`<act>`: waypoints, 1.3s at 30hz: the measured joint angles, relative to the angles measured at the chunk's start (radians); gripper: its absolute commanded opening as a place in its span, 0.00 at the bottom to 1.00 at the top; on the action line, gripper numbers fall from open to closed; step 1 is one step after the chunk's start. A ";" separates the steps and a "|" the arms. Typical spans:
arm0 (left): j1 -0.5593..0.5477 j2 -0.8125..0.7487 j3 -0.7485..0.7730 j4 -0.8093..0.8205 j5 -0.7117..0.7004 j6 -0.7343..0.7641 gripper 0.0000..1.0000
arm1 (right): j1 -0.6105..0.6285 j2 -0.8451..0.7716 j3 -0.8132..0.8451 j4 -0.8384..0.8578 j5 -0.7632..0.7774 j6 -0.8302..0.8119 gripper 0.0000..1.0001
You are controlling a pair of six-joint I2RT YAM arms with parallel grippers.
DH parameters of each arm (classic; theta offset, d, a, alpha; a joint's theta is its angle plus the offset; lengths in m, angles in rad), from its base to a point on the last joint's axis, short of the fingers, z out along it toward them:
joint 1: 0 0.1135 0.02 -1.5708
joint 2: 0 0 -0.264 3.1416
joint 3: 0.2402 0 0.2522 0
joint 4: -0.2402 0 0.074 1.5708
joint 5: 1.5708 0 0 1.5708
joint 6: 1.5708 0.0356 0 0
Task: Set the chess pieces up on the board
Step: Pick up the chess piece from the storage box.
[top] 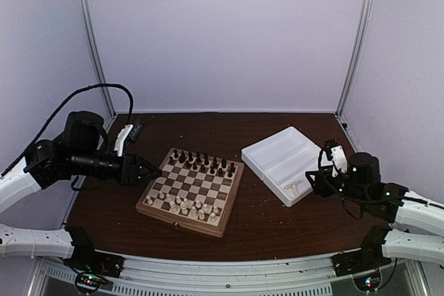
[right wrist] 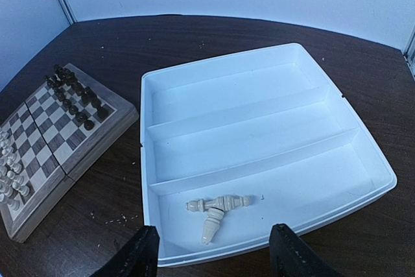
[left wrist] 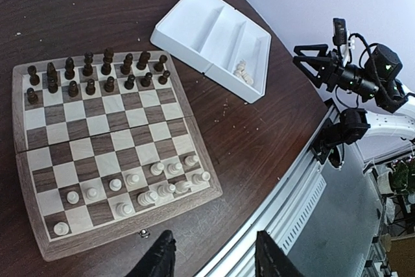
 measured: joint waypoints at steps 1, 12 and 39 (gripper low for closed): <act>0.000 0.007 -0.003 0.005 0.001 -0.007 0.42 | 0.000 0.002 0.000 0.000 -0.003 0.000 0.61; 0.000 0.042 -0.085 0.127 -0.006 -0.067 0.44 | 0.000 0.029 -0.001 0.002 -0.011 0.000 0.61; 0.000 0.126 -0.075 0.403 -0.298 0.148 0.69 | 0.000 0.092 0.004 -0.004 0.031 0.019 0.61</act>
